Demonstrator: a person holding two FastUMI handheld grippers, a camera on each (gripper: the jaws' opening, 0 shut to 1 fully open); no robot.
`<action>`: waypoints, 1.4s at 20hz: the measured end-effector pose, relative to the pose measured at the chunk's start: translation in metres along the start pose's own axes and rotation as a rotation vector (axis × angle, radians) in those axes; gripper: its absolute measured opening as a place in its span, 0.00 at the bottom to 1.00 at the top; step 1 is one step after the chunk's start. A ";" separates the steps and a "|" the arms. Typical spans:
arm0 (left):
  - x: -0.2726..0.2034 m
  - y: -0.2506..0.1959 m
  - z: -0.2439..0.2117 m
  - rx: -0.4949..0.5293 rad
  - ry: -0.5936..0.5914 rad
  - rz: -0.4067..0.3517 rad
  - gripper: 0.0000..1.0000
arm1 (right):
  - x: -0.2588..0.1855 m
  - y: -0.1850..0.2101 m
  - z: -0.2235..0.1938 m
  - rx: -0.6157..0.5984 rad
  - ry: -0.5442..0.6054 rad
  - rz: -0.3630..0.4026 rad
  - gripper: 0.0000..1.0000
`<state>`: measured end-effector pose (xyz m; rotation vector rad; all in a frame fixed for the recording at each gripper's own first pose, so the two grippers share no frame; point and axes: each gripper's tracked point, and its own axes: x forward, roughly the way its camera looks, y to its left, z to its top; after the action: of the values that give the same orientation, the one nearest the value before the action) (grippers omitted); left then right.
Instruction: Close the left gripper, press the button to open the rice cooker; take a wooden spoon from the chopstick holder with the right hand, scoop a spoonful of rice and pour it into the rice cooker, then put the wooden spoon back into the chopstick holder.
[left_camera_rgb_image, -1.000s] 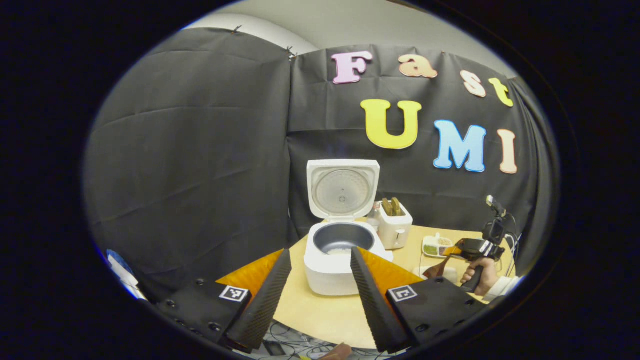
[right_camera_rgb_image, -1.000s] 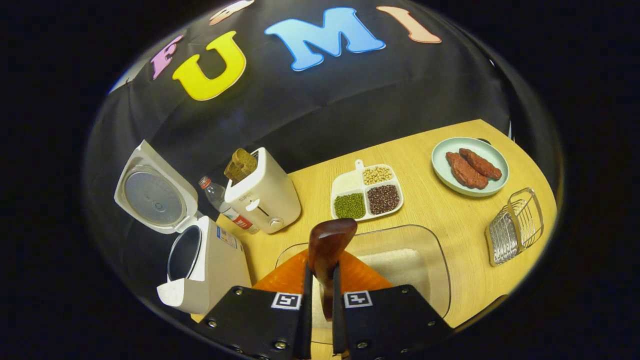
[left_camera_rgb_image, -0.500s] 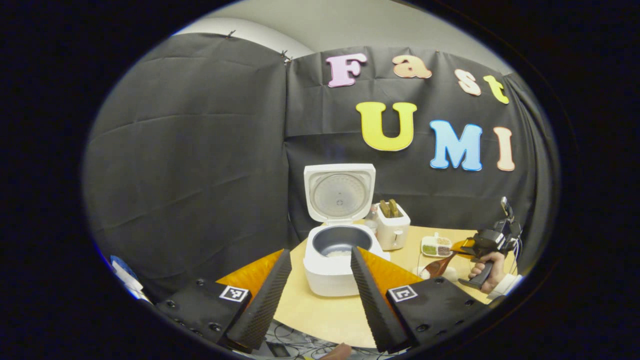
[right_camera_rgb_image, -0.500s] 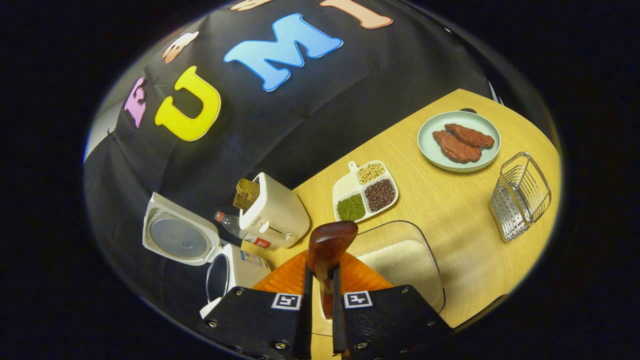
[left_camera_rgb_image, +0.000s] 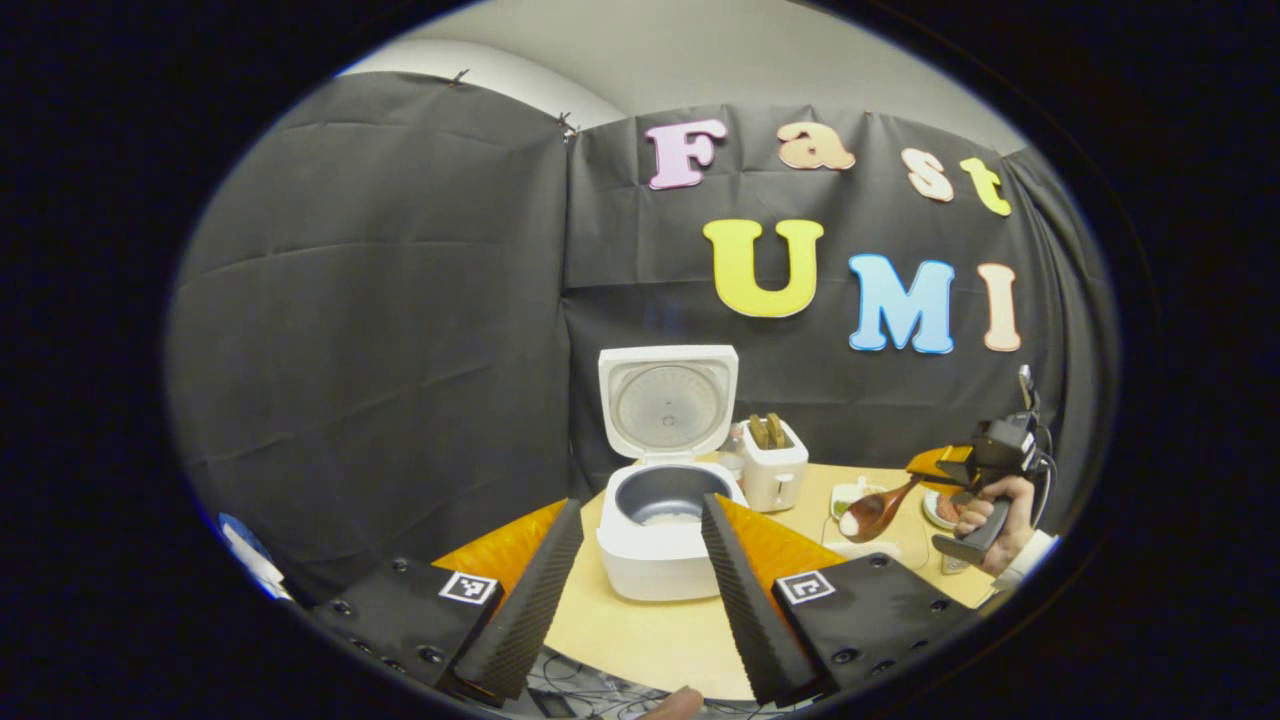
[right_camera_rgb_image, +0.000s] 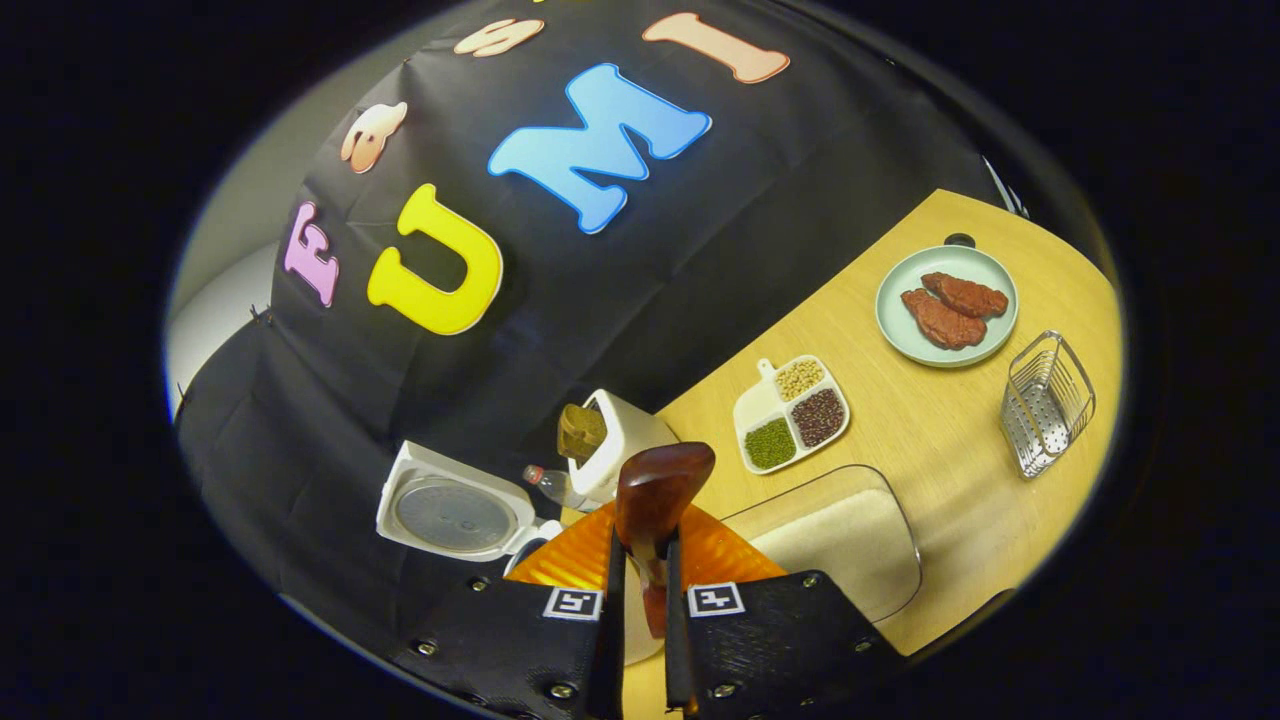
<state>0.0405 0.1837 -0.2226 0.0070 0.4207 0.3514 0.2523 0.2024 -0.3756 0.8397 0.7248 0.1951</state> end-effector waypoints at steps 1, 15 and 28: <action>-0.001 0.004 0.000 -0.006 0.000 0.004 0.84 | -0.002 0.013 0.001 0.007 -0.002 0.020 0.16; -0.011 0.102 -0.009 -0.029 -0.001 0.123 0.84 | 0.088 0.192 -0.088 -0.138 0.028 0.158 0.16; -0.009 0.170 -0.041 -0.113 0.041 0.203 0.89 | 0.176 0.221 -0.194 -0.910 0.050 0.119 0.17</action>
<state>-0.0400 0.3379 -0.2429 -0.0682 0.4412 0.5758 0.2825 0.5435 -0.3882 0.0062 0.5446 0.5997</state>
